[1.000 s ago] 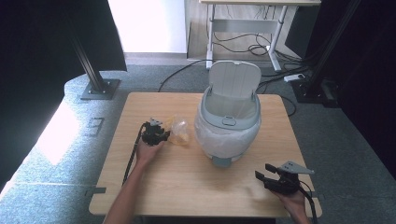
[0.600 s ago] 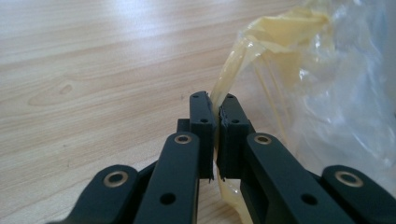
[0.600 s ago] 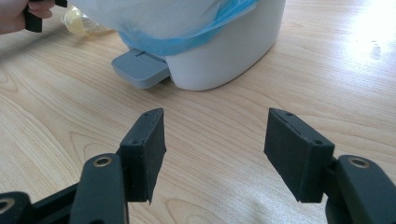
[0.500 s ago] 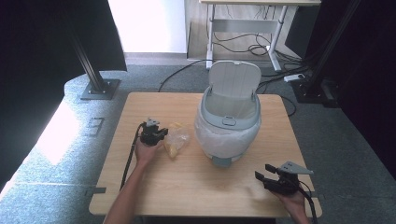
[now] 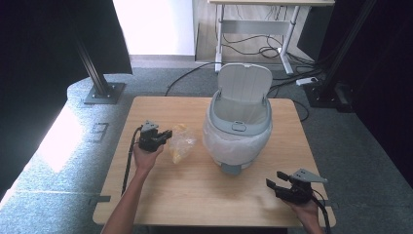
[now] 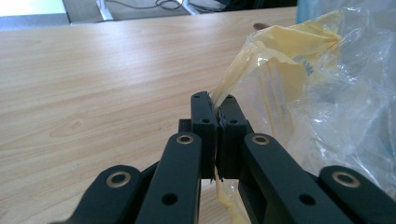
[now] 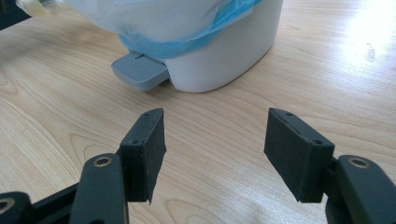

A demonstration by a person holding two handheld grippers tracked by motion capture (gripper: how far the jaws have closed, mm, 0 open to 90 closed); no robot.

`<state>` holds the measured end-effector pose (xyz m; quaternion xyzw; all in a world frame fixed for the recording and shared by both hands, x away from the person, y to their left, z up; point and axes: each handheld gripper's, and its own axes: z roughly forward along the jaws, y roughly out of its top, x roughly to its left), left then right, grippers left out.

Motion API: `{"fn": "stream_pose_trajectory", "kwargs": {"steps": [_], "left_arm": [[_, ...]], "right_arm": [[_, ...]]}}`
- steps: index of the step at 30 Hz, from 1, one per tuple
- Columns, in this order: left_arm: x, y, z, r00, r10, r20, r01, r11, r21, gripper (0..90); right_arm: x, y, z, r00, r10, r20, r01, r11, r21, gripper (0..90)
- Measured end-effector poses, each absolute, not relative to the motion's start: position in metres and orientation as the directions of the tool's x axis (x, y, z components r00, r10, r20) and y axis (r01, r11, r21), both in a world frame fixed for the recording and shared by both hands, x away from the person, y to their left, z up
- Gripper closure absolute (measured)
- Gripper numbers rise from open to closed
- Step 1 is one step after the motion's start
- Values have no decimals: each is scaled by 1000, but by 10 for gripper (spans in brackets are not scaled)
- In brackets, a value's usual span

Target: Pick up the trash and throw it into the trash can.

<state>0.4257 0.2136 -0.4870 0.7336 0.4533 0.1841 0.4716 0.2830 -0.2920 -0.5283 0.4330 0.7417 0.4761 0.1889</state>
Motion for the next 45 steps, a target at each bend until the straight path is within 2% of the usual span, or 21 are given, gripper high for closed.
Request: {"fn": "stream_pose_trajectory", "kwargs": {"steps": [20, 45], "left_arm": [[400, 224, -434, 579, 805, -126, 404, -149, 903, 870], [393, 213, -388, 637, 760, -128, 358, -144, 922, 867]], "right_arm": [[283, -290, -531, -551, 825, 128, 467, 178, 866, 379], [285, -292, -534, -537, 833, 134, 483, 174, 858, 379]]}}
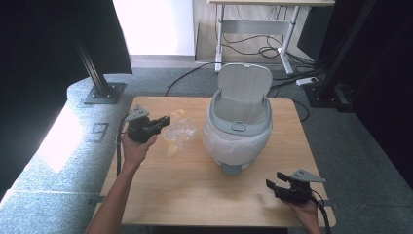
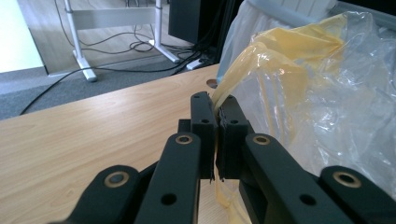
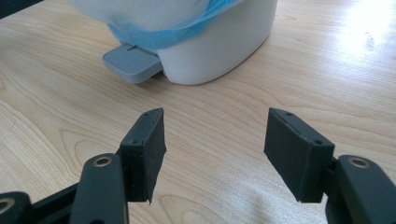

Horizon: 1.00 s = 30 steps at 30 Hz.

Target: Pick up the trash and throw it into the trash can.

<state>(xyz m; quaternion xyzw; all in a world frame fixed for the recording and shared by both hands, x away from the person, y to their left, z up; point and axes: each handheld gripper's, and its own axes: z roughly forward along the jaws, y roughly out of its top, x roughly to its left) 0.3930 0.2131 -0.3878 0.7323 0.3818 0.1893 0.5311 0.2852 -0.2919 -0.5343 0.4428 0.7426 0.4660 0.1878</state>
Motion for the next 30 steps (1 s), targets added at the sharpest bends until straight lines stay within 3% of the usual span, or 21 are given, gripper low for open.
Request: {"fn": "stream_pose_trajectory", "kwargs": {"steps": [30], "left_arm": [[397, 181, -320, 714, 694, -94, 281, -161, 946, 865]], "right_arm": [[285, -291, -536, -539, 831, 139, 495, 179, 850, 379]]}}
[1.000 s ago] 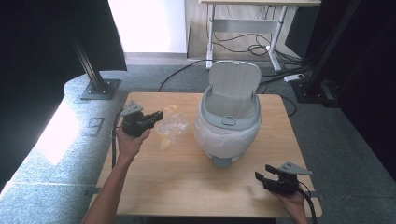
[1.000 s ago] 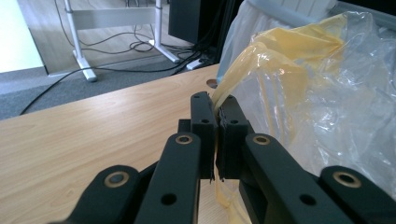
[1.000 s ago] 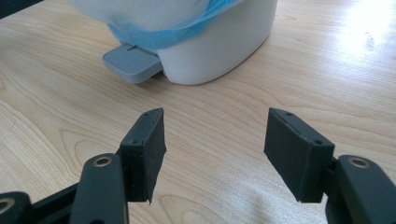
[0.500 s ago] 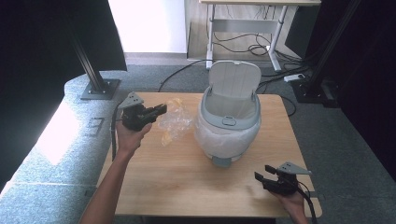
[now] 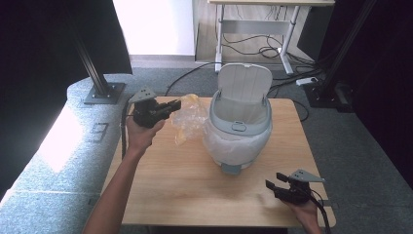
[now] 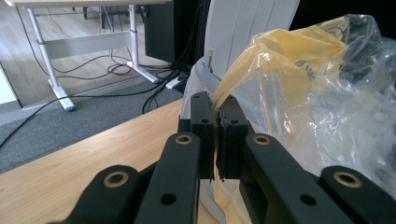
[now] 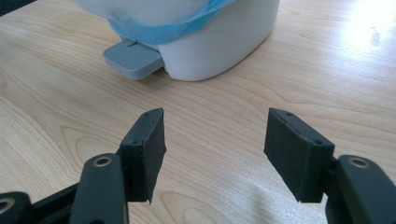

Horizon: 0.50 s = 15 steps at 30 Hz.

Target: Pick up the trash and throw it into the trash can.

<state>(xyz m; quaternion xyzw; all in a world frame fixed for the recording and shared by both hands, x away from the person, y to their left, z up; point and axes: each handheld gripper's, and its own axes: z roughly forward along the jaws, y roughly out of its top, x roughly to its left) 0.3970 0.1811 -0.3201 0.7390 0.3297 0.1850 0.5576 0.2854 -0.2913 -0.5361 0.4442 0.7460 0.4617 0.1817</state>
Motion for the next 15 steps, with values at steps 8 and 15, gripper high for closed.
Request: {"fn": "stream_pose_trajectory", "kwargs": {"steps": [8, 15], "left_arm": [[402, 172, -313, 726, 679, -111, 280, -144, 949, 863], [407, 165, -310, 734, 667, -130, 285, -129, 950, 864]], "right_arm": [[286, -290, -538, -548, 826, 132, 496, 194, 847, 379], [286, -291, -537, -544, 828, 137, 499, 188, 846, 380]]}}
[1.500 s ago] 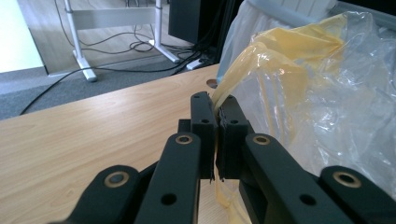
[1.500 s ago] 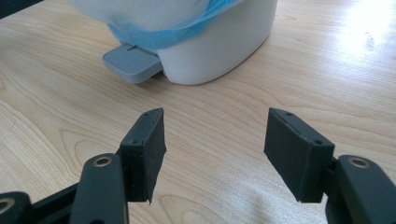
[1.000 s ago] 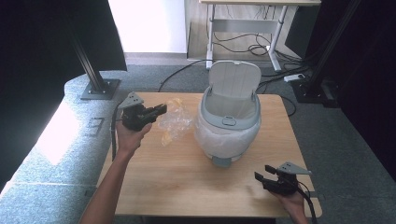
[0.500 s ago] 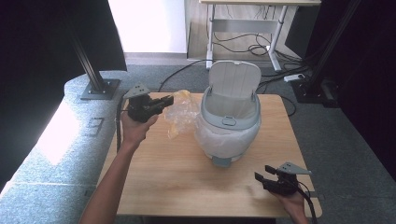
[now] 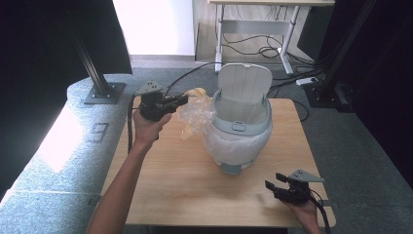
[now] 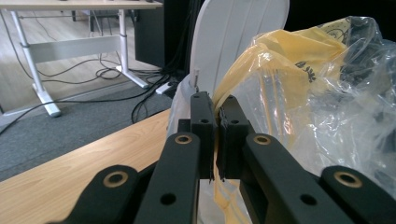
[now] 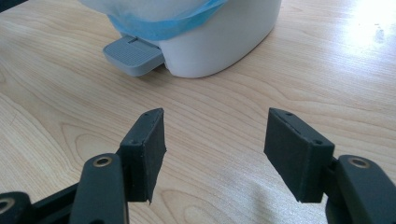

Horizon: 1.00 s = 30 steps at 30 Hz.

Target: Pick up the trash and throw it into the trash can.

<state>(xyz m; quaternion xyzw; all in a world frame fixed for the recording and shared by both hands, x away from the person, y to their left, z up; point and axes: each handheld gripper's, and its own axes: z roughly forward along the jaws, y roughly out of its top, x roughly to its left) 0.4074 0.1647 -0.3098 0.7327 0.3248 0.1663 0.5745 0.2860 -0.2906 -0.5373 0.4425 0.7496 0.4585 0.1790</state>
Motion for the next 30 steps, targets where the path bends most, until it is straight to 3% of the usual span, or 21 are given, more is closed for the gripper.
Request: {"fn": "stream_pose_trajectory", "kwargs": {"steps": [30], "left_arm": [[427, 134, -289, 756, 647, -100, 258, -154, 954, 861]], "right_arm": [[287, -292, -539, -543, 828, 138, 504, 190, 842, 379]]}}
